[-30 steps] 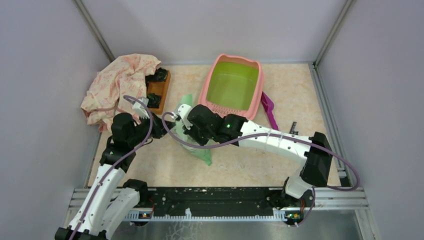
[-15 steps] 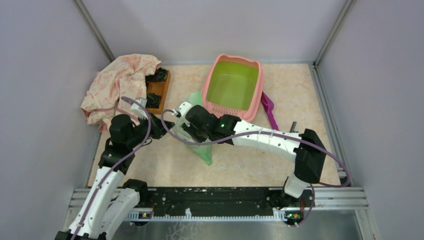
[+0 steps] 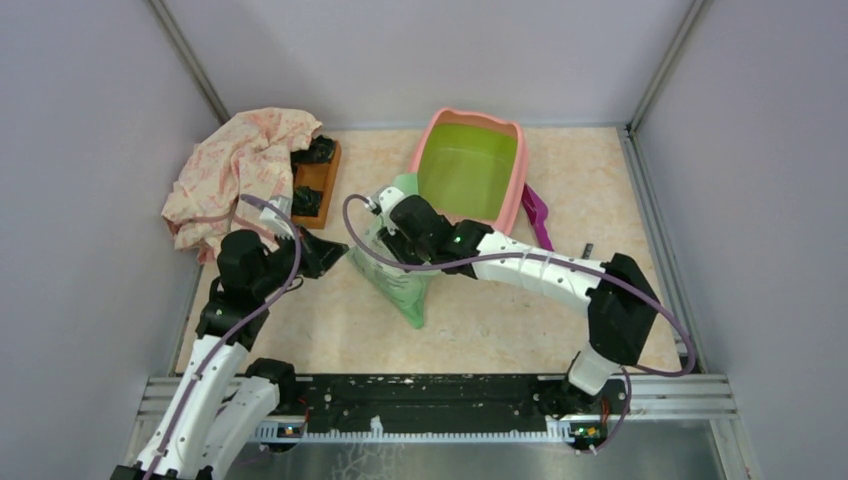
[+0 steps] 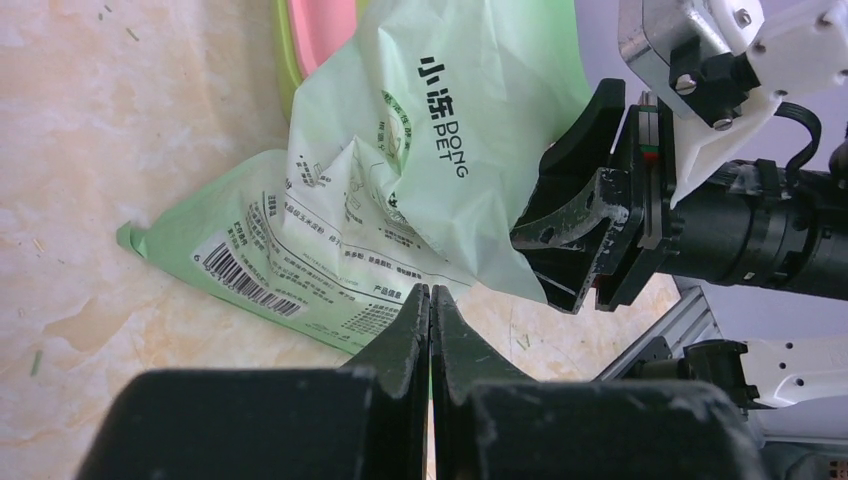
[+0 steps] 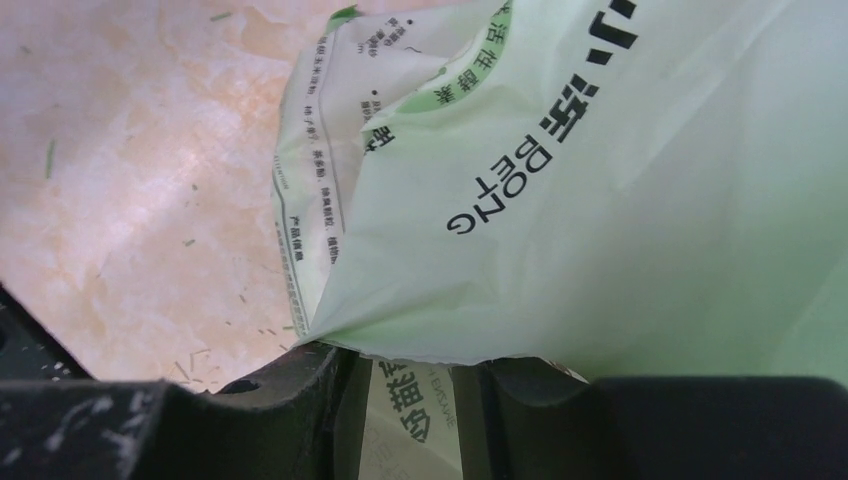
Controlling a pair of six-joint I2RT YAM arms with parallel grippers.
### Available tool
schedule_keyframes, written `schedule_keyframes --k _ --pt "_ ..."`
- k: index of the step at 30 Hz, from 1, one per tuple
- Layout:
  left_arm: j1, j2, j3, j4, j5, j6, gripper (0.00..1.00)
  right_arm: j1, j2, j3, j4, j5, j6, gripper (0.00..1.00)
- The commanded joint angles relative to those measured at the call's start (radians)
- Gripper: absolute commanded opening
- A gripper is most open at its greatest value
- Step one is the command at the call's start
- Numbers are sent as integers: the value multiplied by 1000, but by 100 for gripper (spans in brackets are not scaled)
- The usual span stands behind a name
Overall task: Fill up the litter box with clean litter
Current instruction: Open the cat litter bag at the center of the board.
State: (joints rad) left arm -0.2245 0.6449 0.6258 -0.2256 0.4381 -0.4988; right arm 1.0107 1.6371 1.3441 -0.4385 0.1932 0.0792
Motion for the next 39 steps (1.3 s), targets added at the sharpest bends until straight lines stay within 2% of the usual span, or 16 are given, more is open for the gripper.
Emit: schedule_keyframes --k 1,3,7,13,19,29,39 --pt "-4 -12 23 -3 -11 18 2 -36 -47 -57 186 -252 -2 35" --pt "-4 -7 23 -4 -16 17 2 -40 -31 -52 195 -311 -1 35" --pt "-4 21 14 -61 -71 -19 1 -40 28 -5 144 -336 -8 35" --pt "-4 30 -92 -95 -101 -116 0 -38 44 2 112 -439 -6 33" --pt "-4 -37 -115 -106 -169 -138 1 12 21 -25 99 -436 13 31" --pt "-4 2 -157 -12 -97 -208 1 87 11 -38 103 -400 38 31" --pt "-4 47 -176 16 -99 -239 0 121 -23 -41 81 -404 43 31"
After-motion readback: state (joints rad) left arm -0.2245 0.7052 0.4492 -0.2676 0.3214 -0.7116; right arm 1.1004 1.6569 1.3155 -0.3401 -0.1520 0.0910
